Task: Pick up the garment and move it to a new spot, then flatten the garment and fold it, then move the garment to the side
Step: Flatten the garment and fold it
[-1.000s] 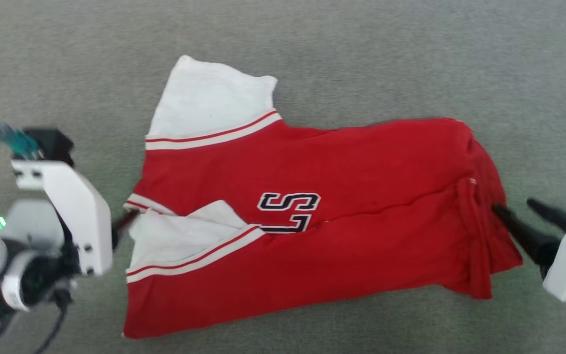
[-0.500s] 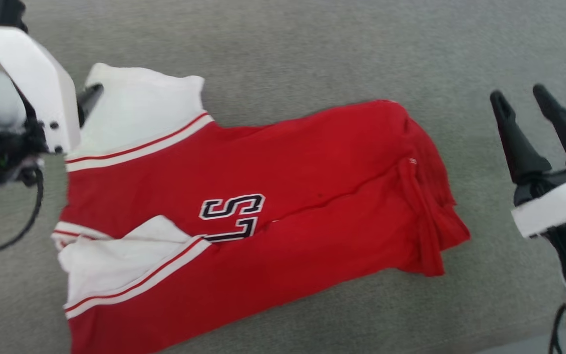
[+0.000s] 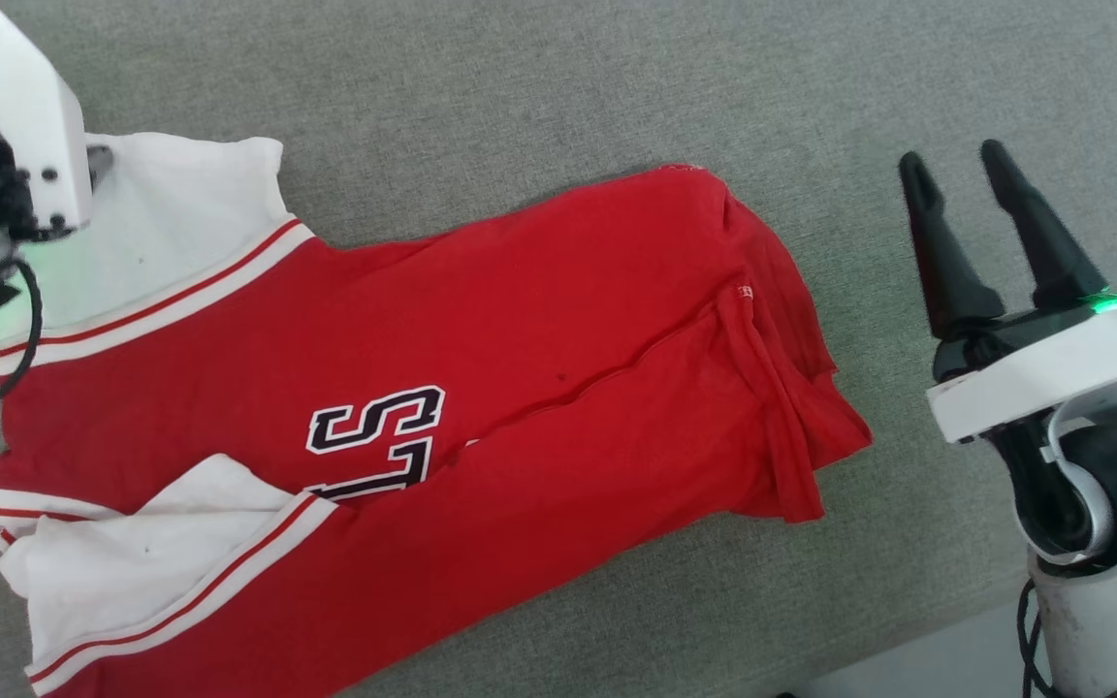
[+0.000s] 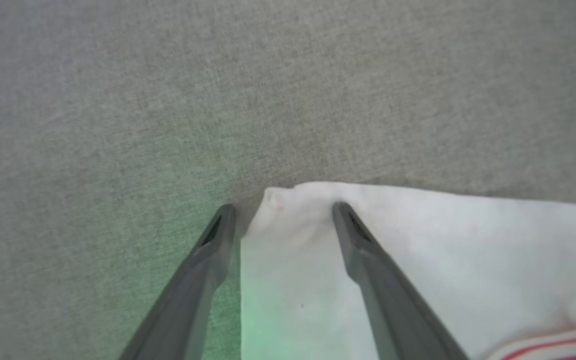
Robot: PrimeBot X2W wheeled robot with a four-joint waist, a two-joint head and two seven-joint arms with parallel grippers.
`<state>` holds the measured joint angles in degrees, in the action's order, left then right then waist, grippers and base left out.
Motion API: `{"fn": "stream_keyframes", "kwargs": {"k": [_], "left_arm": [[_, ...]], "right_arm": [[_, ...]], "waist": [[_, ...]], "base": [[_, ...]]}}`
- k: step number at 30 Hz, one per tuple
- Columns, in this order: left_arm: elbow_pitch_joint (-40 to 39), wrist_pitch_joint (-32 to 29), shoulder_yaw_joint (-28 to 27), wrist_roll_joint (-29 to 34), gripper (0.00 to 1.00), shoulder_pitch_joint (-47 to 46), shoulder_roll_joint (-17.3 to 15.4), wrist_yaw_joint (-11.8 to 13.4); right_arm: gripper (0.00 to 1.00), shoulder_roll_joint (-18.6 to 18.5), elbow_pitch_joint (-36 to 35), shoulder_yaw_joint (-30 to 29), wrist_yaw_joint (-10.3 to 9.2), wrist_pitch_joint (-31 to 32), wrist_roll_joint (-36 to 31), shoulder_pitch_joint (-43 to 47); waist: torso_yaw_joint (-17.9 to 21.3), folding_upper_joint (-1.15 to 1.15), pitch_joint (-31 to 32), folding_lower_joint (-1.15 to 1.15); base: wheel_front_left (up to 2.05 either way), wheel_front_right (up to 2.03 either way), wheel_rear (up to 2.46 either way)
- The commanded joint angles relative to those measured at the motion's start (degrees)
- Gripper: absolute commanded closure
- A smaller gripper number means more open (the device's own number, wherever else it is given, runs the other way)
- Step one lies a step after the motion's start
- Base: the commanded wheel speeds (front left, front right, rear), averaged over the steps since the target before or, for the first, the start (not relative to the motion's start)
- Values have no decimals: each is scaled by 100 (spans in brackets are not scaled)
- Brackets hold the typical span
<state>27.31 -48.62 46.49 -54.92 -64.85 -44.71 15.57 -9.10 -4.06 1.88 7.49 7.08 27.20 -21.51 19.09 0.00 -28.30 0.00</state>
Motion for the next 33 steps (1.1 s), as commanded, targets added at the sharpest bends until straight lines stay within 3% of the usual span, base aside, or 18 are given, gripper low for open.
{"fn": "stream_keyframes", "kwargs": {"k": [1,4,5,7,15,26,28,33], "left_arm": [[163,-50,20,-30,0,-58,104,-13],[556,-401,126,-151,0,29,290,57],[635,-568,167,-202,100,67,351,71],[723,-807,240,-247,100,52,419,119],[689,-607,189,-222,100,-282,745,47],[741,-236,190,-215,100,-516,1238,-187],[771,-136,178,-222,100,-536,1334,-254],[833,189,101,-255,100,-592,1453,-453]], "right_arm": [[0,-46,22,88,0,48,85,-45],[0,-148,102,279,0,270,220,-101],[0,-201,124,334,0,373,240,-130],[0,-284,177,482,0,627,302,-174],[0,-538,502,882,0,1928,483,-764],[2,-944,1617,1671,0,3931,764,-1714],[100,-1004,1760,1779,0,4151,851,-1852],[100,-1212,1737,1809,0,4213,942,-2047]], "waist": [[15,0,-50,0],[-5,0,-97,0],[-24,0,-111,0],[-55,0,-139,0],[-330,0,-231,0],[-823,0,-219,0],[-914,0,-192,0],[-1148,0,-77,0]], "base": [[0,0,0],[0,0,0],[0,0,0],[0,0,0],[0,0,0],[0,0,0],[0,0,0],[0,0,0]]}}
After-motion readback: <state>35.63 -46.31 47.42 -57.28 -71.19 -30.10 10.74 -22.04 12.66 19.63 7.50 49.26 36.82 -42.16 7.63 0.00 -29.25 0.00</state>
